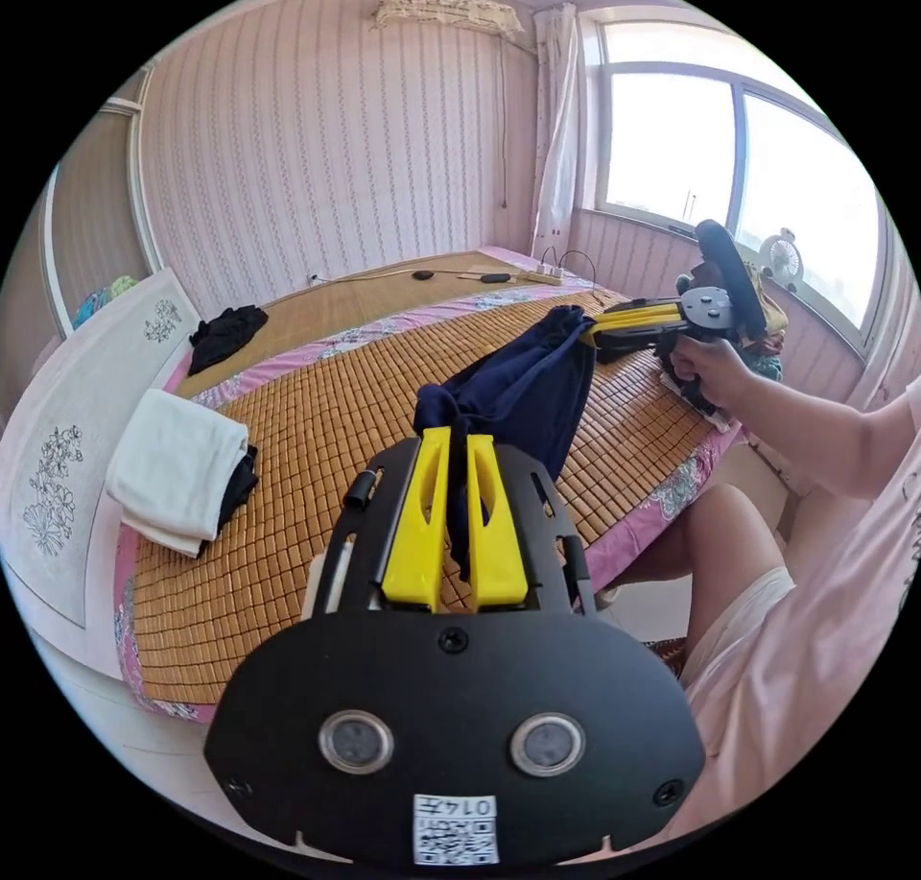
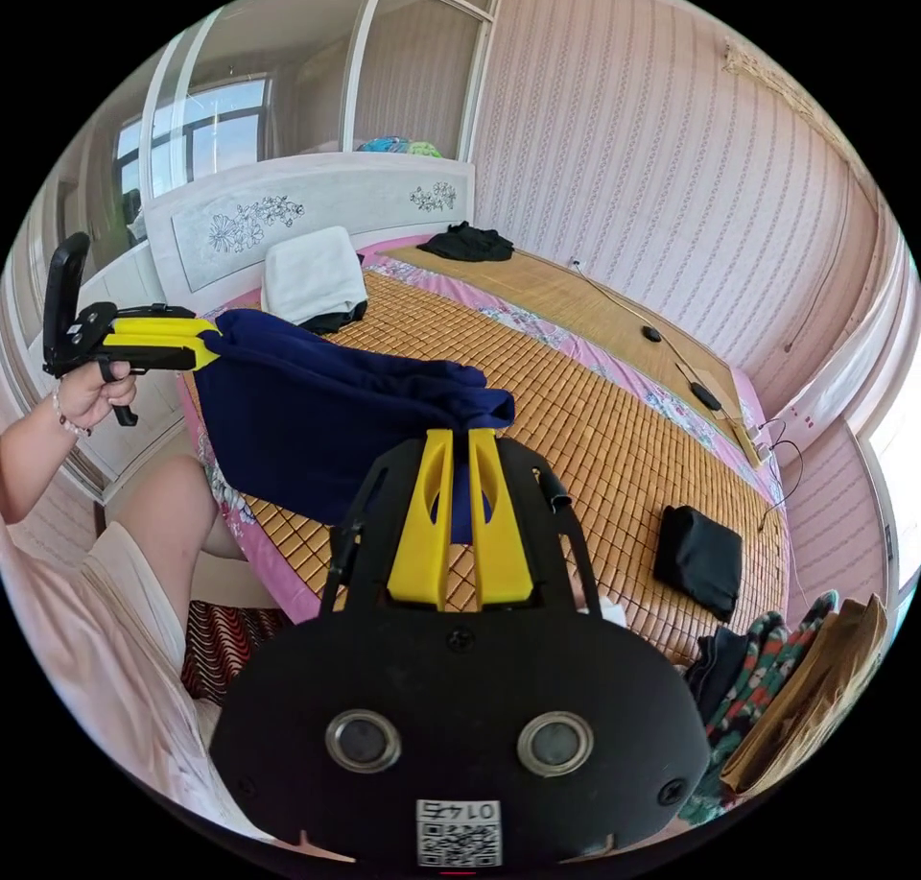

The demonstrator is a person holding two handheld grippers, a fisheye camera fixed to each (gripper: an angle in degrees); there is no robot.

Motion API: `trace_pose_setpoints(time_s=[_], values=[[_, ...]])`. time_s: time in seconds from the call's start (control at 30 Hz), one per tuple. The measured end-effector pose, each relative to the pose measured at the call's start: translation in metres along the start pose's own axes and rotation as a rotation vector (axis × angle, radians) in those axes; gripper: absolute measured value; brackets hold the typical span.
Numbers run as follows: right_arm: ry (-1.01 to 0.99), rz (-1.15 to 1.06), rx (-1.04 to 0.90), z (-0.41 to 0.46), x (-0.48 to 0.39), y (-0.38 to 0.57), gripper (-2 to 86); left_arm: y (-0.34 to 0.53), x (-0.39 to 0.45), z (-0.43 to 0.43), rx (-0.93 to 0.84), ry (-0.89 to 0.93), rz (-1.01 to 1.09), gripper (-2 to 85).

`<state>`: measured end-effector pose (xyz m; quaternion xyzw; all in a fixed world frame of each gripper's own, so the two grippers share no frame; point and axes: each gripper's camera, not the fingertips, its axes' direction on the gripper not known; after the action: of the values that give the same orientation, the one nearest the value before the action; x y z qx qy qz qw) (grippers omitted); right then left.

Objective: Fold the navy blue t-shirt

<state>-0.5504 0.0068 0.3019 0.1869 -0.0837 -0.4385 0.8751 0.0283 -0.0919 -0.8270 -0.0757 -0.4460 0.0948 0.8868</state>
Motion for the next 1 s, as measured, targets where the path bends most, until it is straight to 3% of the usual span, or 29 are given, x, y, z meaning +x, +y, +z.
trace_pose_setpoints(time_s=[0.33,0.5,0.63,0.77,1.0], values=[[0.28,0.114,-0.129,-0.02,0.133,0.02,1.3,-0.141,0.094,0.087,0.062,0.185,0.201,3.2],[0.464,0.275,-0.442,0.003,0.261,-0.02,3.9,-0.252,0.146,0.199,0.069,0.45,0.202,3.8],[0.43,0.447,-0.544,0.051,0.334,-0.036,11.8,-0.327,0.164,0.317,-0.062,0.441,0.055,5.7],[0.379,0.412,-0.428,0.057,0.302,-0.03,15.0,-0.328,0.13,0.371,-0.134,0.417,-0.119,6.0],[0.255,0.129,-0.437,0.074,0.127,-0.008,15.9,-0.198,0.069,0.274,-0.138,0.337,0.008,6.7]])
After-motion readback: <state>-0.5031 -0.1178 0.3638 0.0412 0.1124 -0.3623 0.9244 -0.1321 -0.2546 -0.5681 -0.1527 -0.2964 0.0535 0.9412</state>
